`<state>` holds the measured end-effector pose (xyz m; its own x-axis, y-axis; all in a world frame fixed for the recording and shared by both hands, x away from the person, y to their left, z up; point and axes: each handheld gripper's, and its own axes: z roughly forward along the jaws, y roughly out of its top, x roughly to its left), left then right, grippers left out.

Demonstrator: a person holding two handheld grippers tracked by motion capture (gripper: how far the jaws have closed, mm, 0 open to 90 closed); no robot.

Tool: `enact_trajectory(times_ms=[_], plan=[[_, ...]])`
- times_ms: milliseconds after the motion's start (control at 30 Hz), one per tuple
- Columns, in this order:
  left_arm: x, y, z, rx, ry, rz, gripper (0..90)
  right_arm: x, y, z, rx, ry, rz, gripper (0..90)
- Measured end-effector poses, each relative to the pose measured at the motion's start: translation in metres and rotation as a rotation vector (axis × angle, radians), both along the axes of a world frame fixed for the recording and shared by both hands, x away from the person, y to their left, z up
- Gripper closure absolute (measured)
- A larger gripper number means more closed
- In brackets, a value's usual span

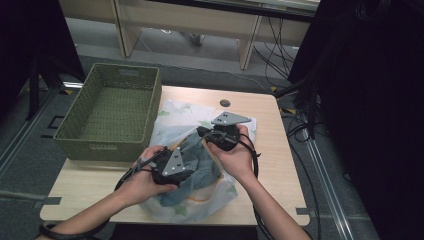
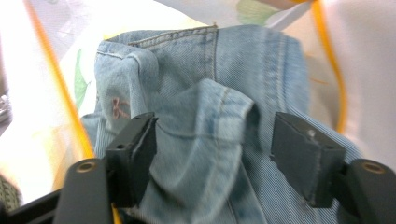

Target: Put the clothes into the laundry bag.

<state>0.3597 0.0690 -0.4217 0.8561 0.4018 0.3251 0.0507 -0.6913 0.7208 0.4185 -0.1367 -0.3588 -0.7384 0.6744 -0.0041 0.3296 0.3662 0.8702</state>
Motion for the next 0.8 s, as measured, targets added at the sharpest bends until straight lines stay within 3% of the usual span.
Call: enact_trajectory(times_ms=[133,367,467,600,633,667,800], plan=[[-0.01,0.01,-0.004,0.032,0.032,-0.017,25.8,0.0,0.0,0.0,0.0,0.004,0.0,89.8],[-0.015,0.008,-0.042,0.114,0.125,-0.051,19.3,0.0,0.001,0.0,-0.002,0.006,0.004,89.8],[-0.013,0.003,-0.052,0.148,0.132,-0.057,19.4,-0.001,0.002,-0.001,-0.006,0.005,0.005,89.8],[-0.006,-0.001,-0.063,0.209,0.12,-0.048,27.9,-0.001,0.003,-0.002,-0.009,0.009,0.012,89.8],[-0.005,-0.002,-0.065,0.202,0.137,-0.045,31.7,0.0,0.003,-0.003,-0.01,0.009,0.015,89.8],[-0.003,-0.002,-0.064,0.236,0.152,-0.059,35.0,-0.001,0.003,-0.003,-0.01,0.014,0.011,89.8],[0.003,-0.003,-0.066,0.231,0.22,-0.061,47.0,0.0,0.003,-0.004,-0.014,0.016,0.017,89.8]])
